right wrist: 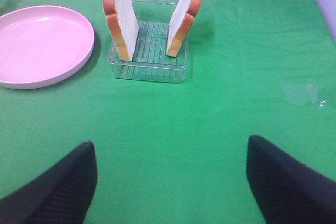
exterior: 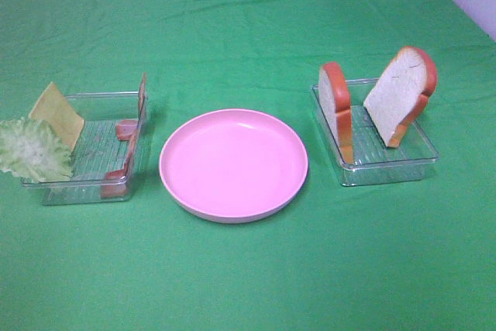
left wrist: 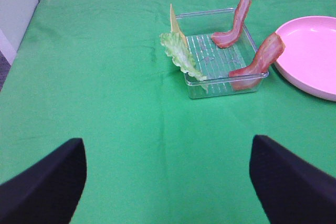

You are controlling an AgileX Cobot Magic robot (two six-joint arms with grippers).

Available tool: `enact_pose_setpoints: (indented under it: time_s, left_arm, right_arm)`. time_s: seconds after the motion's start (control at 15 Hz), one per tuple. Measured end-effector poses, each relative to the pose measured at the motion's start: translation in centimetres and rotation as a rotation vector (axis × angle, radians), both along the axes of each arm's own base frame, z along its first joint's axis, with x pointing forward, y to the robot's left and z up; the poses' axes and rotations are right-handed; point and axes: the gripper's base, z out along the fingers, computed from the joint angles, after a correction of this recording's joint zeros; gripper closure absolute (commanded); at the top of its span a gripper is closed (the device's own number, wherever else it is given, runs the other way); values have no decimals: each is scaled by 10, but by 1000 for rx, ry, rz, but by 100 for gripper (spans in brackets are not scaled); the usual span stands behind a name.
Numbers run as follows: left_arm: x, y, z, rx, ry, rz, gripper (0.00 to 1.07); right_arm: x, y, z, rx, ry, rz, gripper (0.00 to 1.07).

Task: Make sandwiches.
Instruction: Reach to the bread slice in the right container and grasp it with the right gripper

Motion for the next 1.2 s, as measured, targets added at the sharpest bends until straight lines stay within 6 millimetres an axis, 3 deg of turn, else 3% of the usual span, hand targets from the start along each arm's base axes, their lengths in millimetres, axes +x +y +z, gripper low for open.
enact_pose_setpoints:
  time_s: [1.2]
  left_arm:
    - [0,0,0,0,0,0,26]
  right_arm:
    - [0,0,0,0,0,0,31]
